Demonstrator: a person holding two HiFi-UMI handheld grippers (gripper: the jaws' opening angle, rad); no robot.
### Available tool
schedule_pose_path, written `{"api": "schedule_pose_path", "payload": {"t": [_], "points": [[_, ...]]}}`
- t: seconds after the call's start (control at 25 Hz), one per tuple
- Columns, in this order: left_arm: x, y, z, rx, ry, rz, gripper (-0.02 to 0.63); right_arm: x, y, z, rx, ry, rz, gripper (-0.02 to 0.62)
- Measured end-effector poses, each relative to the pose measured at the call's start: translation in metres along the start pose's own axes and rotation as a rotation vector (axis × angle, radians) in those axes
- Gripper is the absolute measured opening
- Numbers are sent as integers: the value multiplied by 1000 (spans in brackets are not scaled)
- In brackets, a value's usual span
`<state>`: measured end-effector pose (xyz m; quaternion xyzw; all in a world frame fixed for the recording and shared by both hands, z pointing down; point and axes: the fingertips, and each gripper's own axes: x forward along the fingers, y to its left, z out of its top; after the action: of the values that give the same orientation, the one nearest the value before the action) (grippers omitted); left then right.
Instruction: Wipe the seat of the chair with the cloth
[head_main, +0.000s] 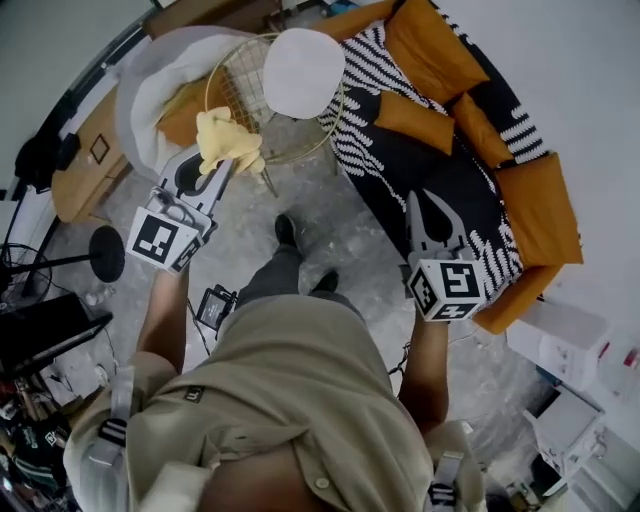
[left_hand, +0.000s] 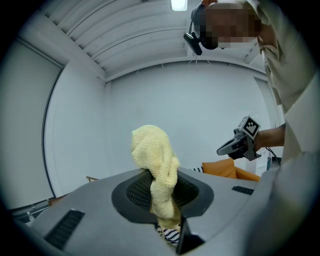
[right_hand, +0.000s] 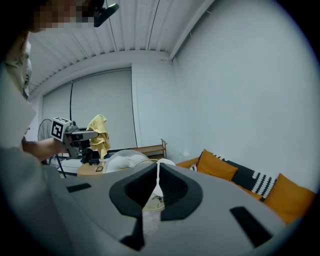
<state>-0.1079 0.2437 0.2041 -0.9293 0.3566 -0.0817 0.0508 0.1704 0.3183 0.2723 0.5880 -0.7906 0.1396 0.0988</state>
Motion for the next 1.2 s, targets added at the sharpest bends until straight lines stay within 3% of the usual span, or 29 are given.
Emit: {"api": "schedule_pose_path", "payload": {"t": [0.32,0.68,0.92,1.2], "points": [[65,66,-3,-25,-53,-89,78,57,-10,38,-6,-14,-95,28],[100,152,-9,-39,-91,-108,78,132,0,69,-23,-4,-147,28],[107,204,-26,-56,-75,-74,78,179,9,82,-40,12,-131,28],[123,249,-51,-79,-13,15,78,250,-14,91,-33,48,-69,28]]}}
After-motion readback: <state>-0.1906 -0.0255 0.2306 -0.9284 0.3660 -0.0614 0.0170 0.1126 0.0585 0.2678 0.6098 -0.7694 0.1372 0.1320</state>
